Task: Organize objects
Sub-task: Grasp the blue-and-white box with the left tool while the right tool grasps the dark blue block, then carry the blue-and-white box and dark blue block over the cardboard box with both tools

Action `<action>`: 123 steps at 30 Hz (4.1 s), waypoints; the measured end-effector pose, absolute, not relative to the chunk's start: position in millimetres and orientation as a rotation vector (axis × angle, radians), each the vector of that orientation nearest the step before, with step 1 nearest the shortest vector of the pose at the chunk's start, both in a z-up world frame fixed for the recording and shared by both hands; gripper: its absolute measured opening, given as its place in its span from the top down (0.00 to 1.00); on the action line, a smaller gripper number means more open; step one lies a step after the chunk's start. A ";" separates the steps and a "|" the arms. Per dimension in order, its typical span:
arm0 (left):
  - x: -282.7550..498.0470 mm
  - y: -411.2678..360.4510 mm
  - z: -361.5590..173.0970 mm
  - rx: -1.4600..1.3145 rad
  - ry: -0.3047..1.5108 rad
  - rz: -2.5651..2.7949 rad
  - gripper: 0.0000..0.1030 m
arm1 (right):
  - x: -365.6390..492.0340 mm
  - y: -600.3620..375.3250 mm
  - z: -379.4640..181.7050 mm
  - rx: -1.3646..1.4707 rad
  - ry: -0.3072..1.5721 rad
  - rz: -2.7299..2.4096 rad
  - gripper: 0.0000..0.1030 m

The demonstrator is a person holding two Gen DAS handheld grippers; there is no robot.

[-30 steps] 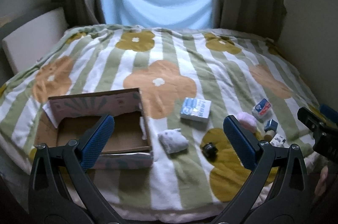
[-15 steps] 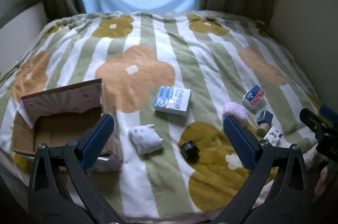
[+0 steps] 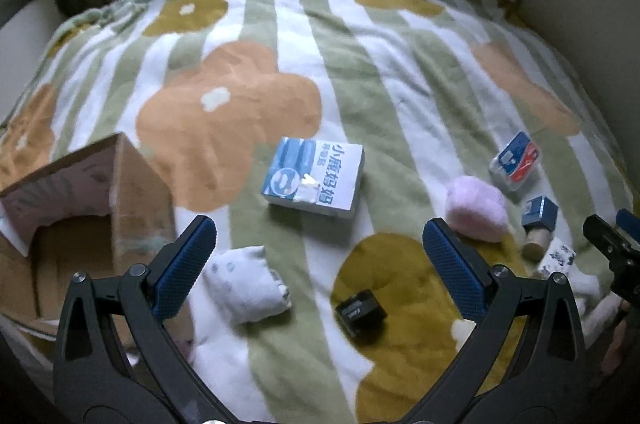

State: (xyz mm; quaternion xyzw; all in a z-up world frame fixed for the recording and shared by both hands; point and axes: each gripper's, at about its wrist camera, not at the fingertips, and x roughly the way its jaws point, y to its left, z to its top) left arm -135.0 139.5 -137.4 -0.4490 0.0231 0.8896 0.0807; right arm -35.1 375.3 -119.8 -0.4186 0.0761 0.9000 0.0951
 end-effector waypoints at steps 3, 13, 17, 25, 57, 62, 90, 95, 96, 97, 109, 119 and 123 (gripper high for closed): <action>-151.6 142.5 -153.1 -1.382 0.060 2.642 0.00 | -46.0 387.2 -137.6 -1.283 0.231 2.626 0.01; -203.4 141.4 -186.1 -1.465 0.065 2.629 0.00 | -74.1 411.4 -176.2 -1.370 0.280 2.551 0.01; -218.3 137.1 -198.5 -1.504 0.054 2.621 0.00 | -81.1 415.7 -186.9 -1.394 0.293 2.539 0.01; -237.5 133.1 -214.5 -1.543 -0.035 2.533 0.00 | -95.8 418.3 -203.9 -1.456 0.308 2.518 0.13; -231.4 136.0 -201.6 -1.435 -0.076 2.508 0.10 | -101.1 421.0 -198.7 -1.445 0.348 2.549 0.59; -215.3 134.7 -178.6 -1.384 -0.069 2.520 0.10 | -94.4 413.9 -181.6 -1.408 0.357 2.580 0.59; -94.0 -41.8 -37.5 -1.122 -0.196 2.809 0.10 | -80.5 247.8 -64.0 -1.274 0.118 2.963 0.59; -88.3 -84.9 -35.5 -1.123 -0.239 2.843 0.10 | -88.4 195.6 -53.8 -1.284 0.020 3.029 0.59; -86.9 -94.2 -35.8 -1.125 -0.247 2.852 0.10 | -89.8 187.5 -52.8 -1.289 0.006 3.041 0.59; -85.8 -100.1 -36.4 -1.127 -0.253 2.858 0.10 | -92.0 176.2 -51.4 -1.294 -0.012 3.057 0.59; -74.7 -182.5 -57.8 -1.190 -0.330 2.912 0.10 | -104.9 59.5 -53.5 -1.410 -0.154 3.183 0.59; -71.5 -227.0 -89.5 -1.275 -0.395 2.927 0.10 | -111.3 -30.3 -70.4 -1.547 -0.297 3.253 0.59; -73.0 -239.1 -107.2 -1.324 -0.407 2.926 0.10 | -116.2 -55.7 -87.4 -1.628 -0.414 3.233 0.59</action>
